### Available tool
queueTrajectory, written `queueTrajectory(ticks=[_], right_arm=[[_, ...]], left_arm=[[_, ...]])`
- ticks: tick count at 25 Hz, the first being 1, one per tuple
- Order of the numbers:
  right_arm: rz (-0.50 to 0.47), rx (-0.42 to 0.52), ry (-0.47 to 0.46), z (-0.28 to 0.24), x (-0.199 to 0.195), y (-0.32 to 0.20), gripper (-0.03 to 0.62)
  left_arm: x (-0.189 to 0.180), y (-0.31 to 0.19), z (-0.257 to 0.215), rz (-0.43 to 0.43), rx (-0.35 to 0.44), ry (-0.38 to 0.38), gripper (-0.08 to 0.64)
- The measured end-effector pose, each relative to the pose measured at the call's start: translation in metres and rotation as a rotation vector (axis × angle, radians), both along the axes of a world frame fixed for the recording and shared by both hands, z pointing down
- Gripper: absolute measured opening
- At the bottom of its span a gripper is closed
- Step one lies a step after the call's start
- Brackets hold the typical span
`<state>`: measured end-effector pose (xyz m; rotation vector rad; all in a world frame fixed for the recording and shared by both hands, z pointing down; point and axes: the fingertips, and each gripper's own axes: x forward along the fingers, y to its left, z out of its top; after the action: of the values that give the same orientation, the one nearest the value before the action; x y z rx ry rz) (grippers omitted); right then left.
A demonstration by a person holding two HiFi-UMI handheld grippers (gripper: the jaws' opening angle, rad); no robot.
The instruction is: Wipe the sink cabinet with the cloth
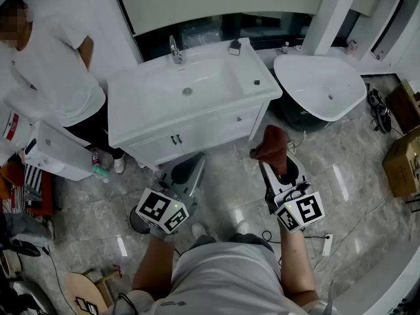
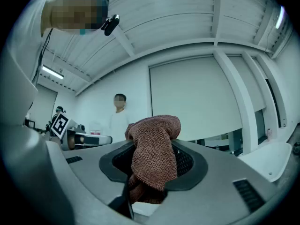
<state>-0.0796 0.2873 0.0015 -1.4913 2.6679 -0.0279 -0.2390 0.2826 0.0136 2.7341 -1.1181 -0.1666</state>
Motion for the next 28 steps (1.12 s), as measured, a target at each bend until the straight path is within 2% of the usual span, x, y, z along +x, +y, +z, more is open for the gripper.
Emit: queueTrajectory(ticks=[6, 13, 19, 28], right_arm=[[-0.008, -0.002, 0.002, 0.002, 0.006, -0.006, 0.166], [-0.027, -0.008, -0.004, 0.005, 0.023, -0.01, 0.166], [-0.061, -0.041, -0.094, 0.009, 0.051, -0.015, 0.166], [-0.103, -0.07, -0.11, 0.02, 0.079, -0.022, 0.166]], left_arm=[[0.013, -0.002, 0.001, 0.011, 0.016, -0.022, 0.012], [0.028, 0.0, 0.001, -0.016, -0.001, -0.006, 0.012], [0.052, 0.005, 0.002, -0.05, -0.008, -0.011, 0.012], [0.074, 0.01, 0.008, -0.106, -0.025, -0.052, 0.012]])
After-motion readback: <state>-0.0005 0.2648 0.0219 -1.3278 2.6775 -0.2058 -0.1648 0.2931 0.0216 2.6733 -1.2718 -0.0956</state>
